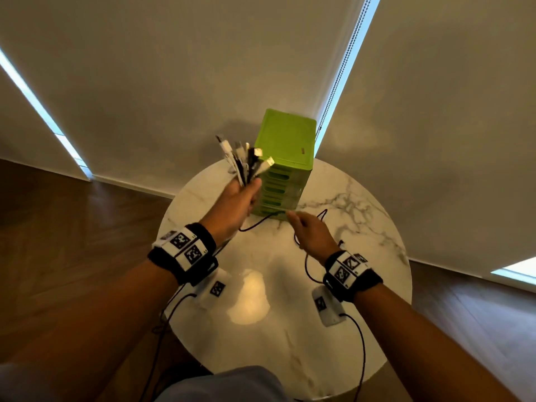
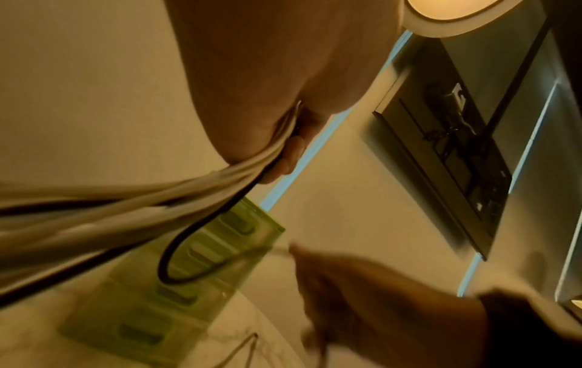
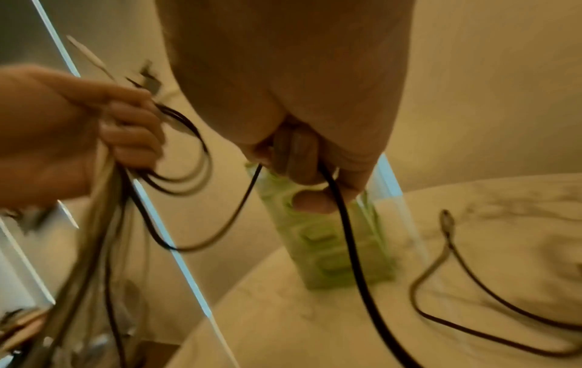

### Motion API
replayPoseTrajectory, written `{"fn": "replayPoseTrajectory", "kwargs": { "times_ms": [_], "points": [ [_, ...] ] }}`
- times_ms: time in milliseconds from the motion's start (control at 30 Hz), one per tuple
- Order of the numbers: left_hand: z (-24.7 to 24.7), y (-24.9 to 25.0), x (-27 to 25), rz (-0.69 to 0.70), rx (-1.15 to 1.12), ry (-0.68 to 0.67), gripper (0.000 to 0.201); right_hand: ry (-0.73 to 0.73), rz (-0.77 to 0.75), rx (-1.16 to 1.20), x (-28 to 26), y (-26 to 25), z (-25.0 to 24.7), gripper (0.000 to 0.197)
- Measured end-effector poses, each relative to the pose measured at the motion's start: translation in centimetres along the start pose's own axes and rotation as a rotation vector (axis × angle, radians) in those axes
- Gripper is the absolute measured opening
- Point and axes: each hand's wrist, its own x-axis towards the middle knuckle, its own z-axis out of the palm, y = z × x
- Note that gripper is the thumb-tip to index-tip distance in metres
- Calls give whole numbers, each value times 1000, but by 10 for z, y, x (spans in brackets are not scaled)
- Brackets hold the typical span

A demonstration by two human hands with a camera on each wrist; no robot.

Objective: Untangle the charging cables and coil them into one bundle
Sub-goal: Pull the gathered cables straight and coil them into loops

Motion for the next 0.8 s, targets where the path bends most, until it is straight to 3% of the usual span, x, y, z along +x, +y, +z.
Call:
{"fn": "replayPoseTrajectory", "kwargs": {
  "times_ms": [67,167,333,467,567,700,800],
  "points": [
    [12,-4,-10,-28,32,-54,27,74,-97,111,6,-32,-2,44],
    [22,-1,-15,-93,-14,-23,32,64,-199,261,5,-66,2,45],
    [11,5,-7,-235,-131,-71,34,-23,-260,409,-4,-69,4,36],
    [8,2,-6,-272,-85,-54,26,-125,-336,393,-13,-63,6,29],
    [11,2,1,-218,-117,105,28,-216,-247,347,-18,-48,7,32],
    [-4,3,22,-89,-114,316,25,-418,-18,338,-38,-12,15,43],
    [-25,14,36,14,-134,467,16,-490,67,257,-56,20,23,44]
  ]
}}
